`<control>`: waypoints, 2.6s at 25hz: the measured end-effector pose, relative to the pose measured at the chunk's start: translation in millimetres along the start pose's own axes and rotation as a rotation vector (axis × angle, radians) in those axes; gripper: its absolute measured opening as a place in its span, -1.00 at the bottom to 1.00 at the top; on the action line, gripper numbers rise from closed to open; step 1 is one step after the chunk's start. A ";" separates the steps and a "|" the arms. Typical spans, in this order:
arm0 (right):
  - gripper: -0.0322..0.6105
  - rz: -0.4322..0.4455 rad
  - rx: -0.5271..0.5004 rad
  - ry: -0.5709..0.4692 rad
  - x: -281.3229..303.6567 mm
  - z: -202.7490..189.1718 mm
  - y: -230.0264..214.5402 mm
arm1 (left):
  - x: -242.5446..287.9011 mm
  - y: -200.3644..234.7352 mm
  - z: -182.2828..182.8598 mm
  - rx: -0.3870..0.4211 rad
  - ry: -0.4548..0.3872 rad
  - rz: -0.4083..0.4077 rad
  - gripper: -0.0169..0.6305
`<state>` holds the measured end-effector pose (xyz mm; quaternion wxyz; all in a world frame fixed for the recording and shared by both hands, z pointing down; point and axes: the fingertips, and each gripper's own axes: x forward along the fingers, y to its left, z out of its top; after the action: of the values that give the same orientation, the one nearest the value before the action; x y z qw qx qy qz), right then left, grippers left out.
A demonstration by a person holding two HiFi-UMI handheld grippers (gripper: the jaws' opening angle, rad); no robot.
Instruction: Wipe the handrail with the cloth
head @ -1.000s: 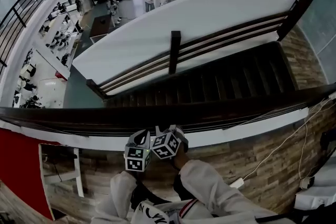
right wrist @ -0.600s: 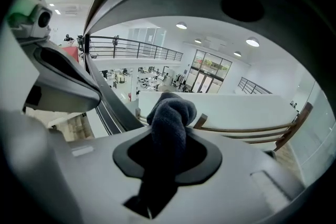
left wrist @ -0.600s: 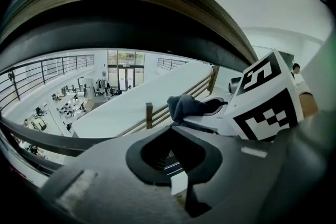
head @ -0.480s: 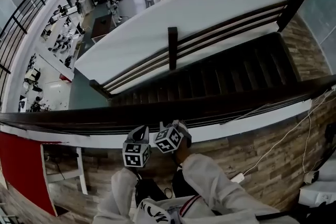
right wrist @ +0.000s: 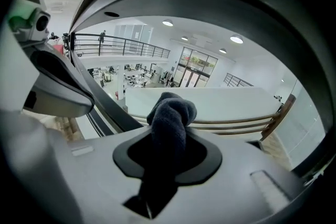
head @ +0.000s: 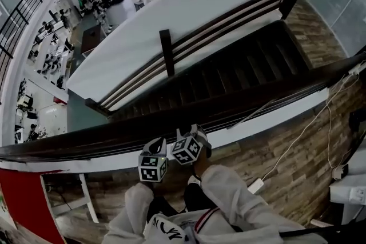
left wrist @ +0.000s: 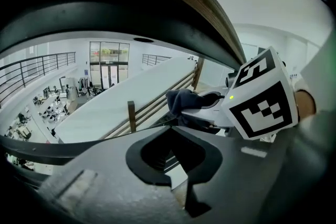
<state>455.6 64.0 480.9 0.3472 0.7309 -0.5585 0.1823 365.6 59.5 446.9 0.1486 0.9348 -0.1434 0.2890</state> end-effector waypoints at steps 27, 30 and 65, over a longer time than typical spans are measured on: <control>-0.62 -0.187 0.051 0.077 -32.4 -90.4 -147.3 | 54.0 -105.5 19.1 0.116 0.037 -0.178 -0.94; -0.62 -0.205 0.055 0.088 -34.7 -97.6 -163.4 | 58.6 -118.5 21.1 0.125 0.039 -0.207 -0.94; -0.62 -0.388 0.076 0.219 -58.7 -183.5 -308.9 | 85.7 -157.8 22.3 0.164 0.090 -0.284 -0.94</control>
<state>751.0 276.7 475.7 0.4065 0.8130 -0.3593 0.2113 500.5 180.1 448.5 0.1175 0.9407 0.0209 0.3175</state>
